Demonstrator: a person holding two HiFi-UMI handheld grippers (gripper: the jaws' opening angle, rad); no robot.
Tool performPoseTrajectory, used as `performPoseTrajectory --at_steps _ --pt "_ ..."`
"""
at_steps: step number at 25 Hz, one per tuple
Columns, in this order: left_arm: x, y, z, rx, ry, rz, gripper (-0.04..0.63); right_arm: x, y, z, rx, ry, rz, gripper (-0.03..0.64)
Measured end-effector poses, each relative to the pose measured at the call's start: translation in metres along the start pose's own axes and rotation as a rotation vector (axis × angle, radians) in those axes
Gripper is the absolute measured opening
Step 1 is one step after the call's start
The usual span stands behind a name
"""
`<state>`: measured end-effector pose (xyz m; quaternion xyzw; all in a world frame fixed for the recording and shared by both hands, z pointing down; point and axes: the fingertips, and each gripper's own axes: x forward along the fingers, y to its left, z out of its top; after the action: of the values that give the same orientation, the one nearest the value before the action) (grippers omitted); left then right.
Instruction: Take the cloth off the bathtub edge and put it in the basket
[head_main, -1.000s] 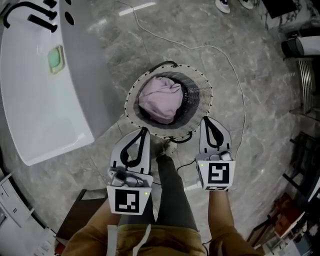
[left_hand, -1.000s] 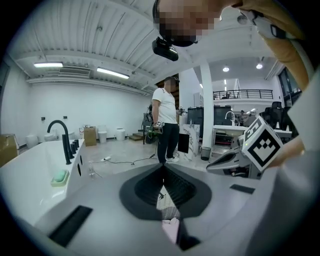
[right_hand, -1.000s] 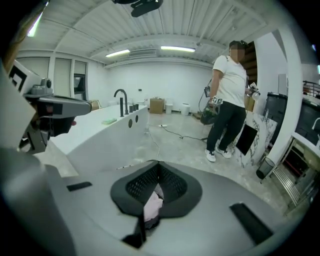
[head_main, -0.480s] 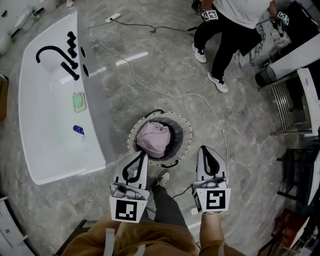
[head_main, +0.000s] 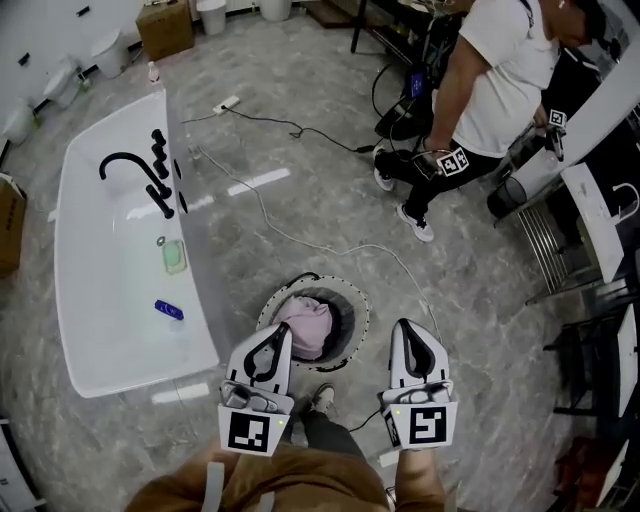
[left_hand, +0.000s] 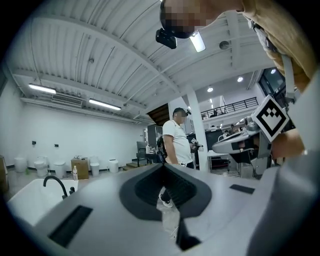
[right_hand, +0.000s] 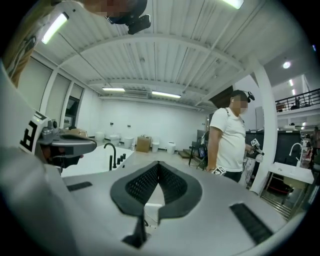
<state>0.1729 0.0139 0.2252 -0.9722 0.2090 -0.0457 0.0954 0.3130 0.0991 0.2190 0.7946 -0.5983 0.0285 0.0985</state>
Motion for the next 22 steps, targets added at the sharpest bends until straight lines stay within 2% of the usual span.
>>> performPoseTrajectory --at_steps 2,6,14,22 --pt "-0.007 0.000 0.010 -0.023 -0.009 0.015 0.006 -0.012 -0.001 0.021 0.008 -0.049 0.007 0.005" --pt "-0.022 -0.002 0.026 -0.121 -0.017 0.060 0.006 -0.033 0.006 0.056 0.040 -0.144 0.078 0.005" --pt "-0.032 -0.022 0.056 -0.112 -0.059 0.069 0.006 -0.061 0.013 0.072 -0.004 -0.179 0.136 0.005" --pt "-0.028 -0.032 0.089 -0.062 -0.116 0.089 0.006 -0.086 -0.020 0.105 -0.033 -0.267 0.108 0.005"
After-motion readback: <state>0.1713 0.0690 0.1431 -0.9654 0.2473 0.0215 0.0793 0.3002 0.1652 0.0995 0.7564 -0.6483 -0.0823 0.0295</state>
